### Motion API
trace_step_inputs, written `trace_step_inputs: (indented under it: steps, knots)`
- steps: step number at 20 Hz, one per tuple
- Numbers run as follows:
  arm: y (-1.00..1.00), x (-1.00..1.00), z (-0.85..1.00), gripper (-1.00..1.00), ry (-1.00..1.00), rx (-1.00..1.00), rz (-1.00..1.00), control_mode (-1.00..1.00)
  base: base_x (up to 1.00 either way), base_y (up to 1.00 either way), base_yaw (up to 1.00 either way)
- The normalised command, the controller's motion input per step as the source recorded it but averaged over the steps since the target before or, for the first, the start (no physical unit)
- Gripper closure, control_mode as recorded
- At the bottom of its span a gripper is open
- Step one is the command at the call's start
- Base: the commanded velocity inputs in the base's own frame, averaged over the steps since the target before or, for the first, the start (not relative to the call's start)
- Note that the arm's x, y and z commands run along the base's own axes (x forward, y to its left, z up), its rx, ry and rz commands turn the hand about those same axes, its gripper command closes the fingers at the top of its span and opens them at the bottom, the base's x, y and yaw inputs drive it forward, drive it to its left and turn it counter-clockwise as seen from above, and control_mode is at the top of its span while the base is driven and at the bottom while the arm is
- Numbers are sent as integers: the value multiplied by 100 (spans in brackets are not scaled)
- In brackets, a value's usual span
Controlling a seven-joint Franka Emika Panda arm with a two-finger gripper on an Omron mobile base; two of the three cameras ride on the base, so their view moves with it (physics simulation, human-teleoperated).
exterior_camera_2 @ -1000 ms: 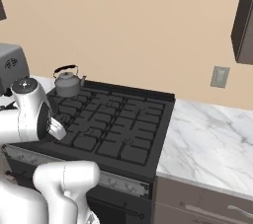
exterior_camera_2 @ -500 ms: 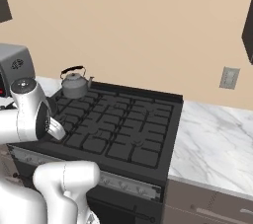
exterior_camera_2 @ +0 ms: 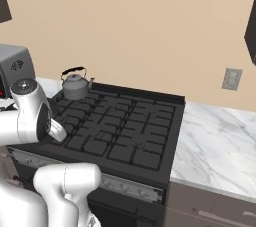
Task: Pick the kettle from the cabinet and place it on a stove burner. Then pick the pot from the counter and place it on another stove burner. Finally, turn both burners on.
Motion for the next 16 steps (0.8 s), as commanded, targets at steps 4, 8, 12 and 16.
trace_step_inputs:
  steps: [4,8,12,16]
  knots:
    - [0,2,0,100,0,0,0,-100,0,0,0]
    - [0,0,0,100,0,0,0,-100,0,0,0]
    - [0,3,0,100,0,0,0,-100,0,0,0]
    - [10,34,0,100,1,0,0,-100,0,0,0]
